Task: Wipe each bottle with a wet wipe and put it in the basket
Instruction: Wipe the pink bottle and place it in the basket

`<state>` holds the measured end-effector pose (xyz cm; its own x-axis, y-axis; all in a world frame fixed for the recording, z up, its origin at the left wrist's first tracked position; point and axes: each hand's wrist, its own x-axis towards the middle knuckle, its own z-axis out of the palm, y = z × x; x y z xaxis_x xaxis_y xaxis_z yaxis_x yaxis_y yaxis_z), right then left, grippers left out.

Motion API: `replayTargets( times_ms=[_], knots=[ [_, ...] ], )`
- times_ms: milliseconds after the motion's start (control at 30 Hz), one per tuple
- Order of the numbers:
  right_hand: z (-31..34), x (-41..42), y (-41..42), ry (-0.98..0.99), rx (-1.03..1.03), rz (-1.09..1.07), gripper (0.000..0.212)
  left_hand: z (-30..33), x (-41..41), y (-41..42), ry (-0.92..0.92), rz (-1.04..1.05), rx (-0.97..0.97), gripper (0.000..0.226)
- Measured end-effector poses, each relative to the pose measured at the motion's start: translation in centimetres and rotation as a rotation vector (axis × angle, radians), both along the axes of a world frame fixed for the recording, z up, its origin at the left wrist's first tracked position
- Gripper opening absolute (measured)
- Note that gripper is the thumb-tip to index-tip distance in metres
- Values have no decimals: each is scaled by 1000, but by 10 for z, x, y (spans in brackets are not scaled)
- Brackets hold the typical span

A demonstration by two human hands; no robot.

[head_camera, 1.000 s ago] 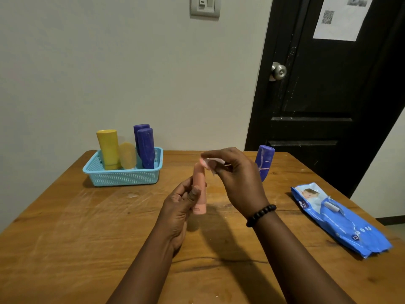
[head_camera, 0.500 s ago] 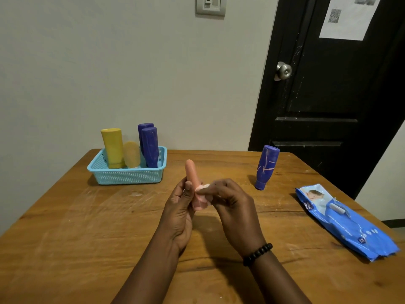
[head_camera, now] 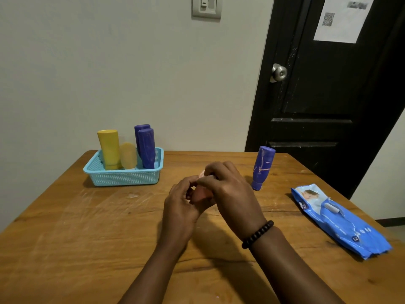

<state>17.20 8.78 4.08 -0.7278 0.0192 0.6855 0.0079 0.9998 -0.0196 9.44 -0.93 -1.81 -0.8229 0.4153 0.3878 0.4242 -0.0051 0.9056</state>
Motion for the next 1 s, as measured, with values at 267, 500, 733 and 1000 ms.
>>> replayTargets(
  times_ms=[267,500,733,1000],
  knots=[
    [3,1,16,104,-383,-34,24,1,2,-3,88,0,-4,46],
    [-23,8,8,244,-734,70,26,2,0,0,-90,18,110,45],
    [-43,11,2,199,-748,185,24,7,-7,-5,-372,-87,291,53],
    [-52,19,20,-26,-669,82,26,7,-13,-4,-560,-59,430,41]
  ],
)
